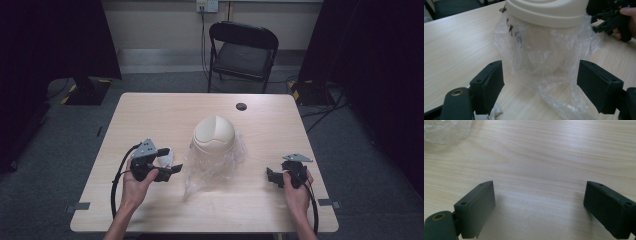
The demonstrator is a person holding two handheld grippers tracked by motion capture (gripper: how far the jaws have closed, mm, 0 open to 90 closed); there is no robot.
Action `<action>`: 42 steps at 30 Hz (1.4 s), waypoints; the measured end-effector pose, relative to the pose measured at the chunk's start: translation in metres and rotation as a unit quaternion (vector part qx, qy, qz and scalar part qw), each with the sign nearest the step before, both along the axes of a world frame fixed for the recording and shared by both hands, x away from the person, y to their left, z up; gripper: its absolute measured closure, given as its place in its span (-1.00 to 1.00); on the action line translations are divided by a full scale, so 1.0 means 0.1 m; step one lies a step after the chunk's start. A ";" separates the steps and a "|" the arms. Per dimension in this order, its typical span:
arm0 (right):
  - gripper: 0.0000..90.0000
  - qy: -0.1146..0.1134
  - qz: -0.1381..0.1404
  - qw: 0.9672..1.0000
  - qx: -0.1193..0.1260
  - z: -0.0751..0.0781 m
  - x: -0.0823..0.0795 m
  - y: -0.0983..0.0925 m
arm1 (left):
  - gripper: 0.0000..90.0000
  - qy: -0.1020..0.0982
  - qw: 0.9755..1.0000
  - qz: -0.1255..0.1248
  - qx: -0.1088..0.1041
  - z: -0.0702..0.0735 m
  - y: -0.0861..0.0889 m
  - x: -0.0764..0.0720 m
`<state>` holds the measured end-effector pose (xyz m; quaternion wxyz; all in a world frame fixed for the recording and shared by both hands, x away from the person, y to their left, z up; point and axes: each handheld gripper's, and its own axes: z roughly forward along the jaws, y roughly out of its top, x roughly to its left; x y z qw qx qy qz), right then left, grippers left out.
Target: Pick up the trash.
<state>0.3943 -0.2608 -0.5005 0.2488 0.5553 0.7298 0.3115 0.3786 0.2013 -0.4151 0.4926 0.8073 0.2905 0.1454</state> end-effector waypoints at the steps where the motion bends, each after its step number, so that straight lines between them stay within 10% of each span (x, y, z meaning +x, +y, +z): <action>1: -0.79 0.000 0.000 1.000 0.000 0.00 0.00 0.00 | -0.53 0.002 1.000 -0.004 -0.002 0.01 -0.02 0.01; 18: -0.79 0.000 0.002 1.000 -0.001 0.00 0.00 0.00 | -0.54 -0.009 0.999 -0.051 -0.014 0.28 -0.46 0.19; 31: -0.79 0.000 0.002 1.000 -0.001 0.00 0.00 0.00 | -0.57 -0.019 0.995 -0.090 0.030 0.53 -0.77 0.35; 42: -0.79 0.000 0.002 1.000 -0.001 0.00 0.00 0.00 | -0.65 0.004 0.995 -0.087 0.057 0.43 -0.91 0.52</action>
